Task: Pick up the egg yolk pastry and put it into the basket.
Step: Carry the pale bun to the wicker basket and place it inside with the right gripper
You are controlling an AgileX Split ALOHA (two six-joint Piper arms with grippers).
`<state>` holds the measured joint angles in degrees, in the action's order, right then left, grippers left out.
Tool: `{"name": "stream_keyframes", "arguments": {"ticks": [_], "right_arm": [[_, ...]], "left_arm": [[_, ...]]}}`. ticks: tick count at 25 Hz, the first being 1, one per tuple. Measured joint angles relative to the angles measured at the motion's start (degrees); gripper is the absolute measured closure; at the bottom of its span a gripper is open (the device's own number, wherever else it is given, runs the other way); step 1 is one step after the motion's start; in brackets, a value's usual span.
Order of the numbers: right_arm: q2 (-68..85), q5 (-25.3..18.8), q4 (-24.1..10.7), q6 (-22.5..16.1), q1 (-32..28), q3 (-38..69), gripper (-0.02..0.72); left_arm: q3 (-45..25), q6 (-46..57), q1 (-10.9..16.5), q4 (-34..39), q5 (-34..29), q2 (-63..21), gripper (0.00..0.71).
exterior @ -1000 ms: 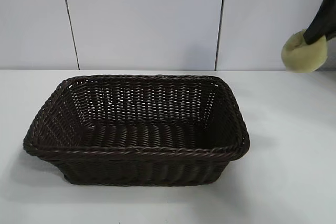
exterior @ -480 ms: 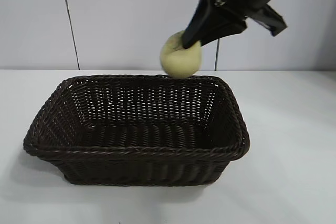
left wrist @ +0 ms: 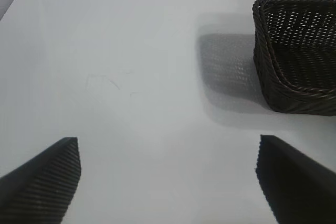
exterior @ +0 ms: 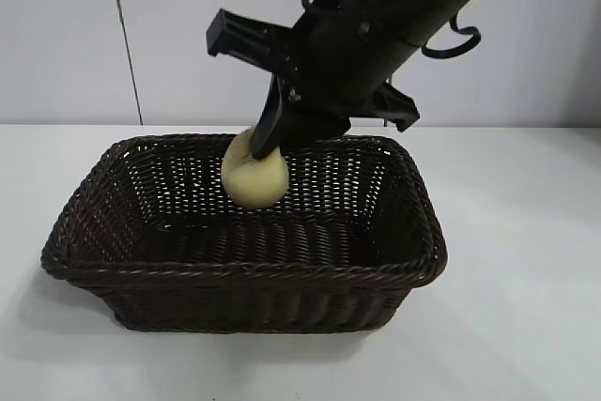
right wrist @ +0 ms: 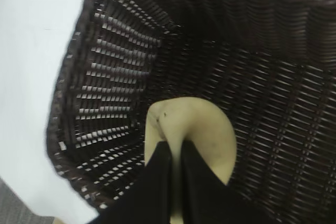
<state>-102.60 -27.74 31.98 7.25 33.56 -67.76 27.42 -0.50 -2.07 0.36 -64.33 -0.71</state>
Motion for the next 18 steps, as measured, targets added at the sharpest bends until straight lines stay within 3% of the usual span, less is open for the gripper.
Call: {"name": "stream_keyframes", "arguments": {"ticks": [6,9,12,15,18], "right_arm": [[-5.32,3.05,0.92,-0.12,0.00,0.00,0.680],[-5.48,3.50,1.12,-0.12,0.00,0.00,0.636],[-5.48,3.45,1.29,-0.12,0.00,0.00,0.475],[-5.48,2.41,1.35,-0.12,0.00,-0.17,0.231],[-4.92,0.81,1.47,-0.55,0.00,-0.17,0.142]], "left_arm": [[0.00,0.00,0.00,0.00,0.00,0.00,0.052],[0.00,0.00,0.00,0.00,0.00,0.00,0.052],[0.00,0.00,0.00,0.00,0.00,0.00,0.052],[0.00,0.00,0.00,0.00,0.00,0.00,0.052],[0.00,0.00,0.00,0.00,0.00,0.00,0.052]]}}
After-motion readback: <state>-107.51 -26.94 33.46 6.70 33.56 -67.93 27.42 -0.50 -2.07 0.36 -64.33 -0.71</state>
